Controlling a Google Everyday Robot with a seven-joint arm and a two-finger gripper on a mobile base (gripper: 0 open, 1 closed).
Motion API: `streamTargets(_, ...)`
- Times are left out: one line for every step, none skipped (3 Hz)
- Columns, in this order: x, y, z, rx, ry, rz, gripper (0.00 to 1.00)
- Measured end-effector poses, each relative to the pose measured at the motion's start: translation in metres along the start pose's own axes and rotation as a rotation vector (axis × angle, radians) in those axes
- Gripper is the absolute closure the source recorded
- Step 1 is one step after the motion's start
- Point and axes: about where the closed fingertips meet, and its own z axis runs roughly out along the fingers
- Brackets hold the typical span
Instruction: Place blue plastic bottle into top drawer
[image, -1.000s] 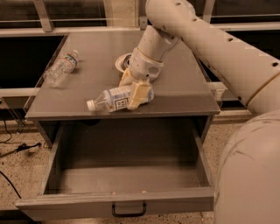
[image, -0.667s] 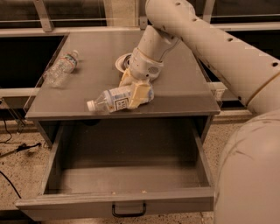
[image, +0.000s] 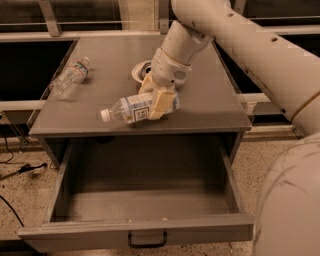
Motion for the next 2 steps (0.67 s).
streamTargets(-0.015,0.021,-0.038,0.049,0.045,0.036,1.00)
streamTargets(-0.024,0.051,-0.053,0.083,0.089,0.093,1.00)
